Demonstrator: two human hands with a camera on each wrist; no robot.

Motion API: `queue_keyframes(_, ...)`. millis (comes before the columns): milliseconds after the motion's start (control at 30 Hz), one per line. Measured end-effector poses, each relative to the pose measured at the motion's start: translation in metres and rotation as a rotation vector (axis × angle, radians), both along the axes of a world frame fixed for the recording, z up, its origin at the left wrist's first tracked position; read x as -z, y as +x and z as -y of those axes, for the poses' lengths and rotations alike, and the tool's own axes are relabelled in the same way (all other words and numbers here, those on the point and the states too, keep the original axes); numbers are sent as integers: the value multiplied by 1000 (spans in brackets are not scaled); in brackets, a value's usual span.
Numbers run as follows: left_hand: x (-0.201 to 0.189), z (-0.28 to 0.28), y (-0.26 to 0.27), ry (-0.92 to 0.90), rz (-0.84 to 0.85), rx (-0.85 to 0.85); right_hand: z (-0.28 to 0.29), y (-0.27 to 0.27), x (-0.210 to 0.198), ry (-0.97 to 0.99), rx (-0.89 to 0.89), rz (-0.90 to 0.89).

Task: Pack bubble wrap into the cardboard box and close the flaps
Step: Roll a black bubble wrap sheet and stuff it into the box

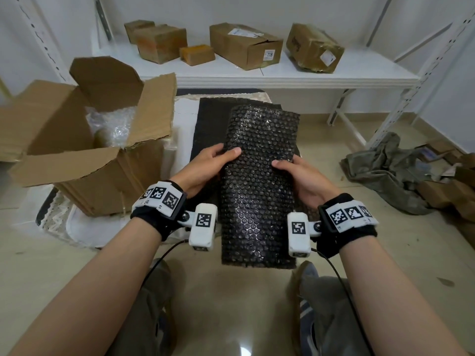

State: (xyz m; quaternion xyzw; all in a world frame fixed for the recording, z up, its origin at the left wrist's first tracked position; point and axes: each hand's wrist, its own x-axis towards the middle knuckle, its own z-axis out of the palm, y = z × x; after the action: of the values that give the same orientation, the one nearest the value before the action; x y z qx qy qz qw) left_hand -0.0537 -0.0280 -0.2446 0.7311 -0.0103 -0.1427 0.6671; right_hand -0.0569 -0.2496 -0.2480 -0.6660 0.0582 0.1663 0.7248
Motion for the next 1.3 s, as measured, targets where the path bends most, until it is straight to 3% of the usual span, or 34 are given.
queue_keyframes(133, 0, -2, 3, -42, 41, -61, -2, -2, -2, 24, -16, -25)
queue_keyframes(500, -2, -5, 1, -124, 113, 33, 2, -2, -1, 105, -28, 88)
queue_keyframes(800, -4, 0, 2, -231, 29, 11, 5, -6, -1, 195, -101, 191)
queue_keyframes(933, -3, -3, 5, -404, -81, 28, 4, -5, 0, 168, -108, 212)
queue_keyframes(1167, 4, 3, 4, -119, -57, 57, 0, -3, 1, 83, -113, 179)
queue_keyframes(1300, 8, -1, 8, -110, 1, 24, 6, -2, 0, 186, -156, 115)
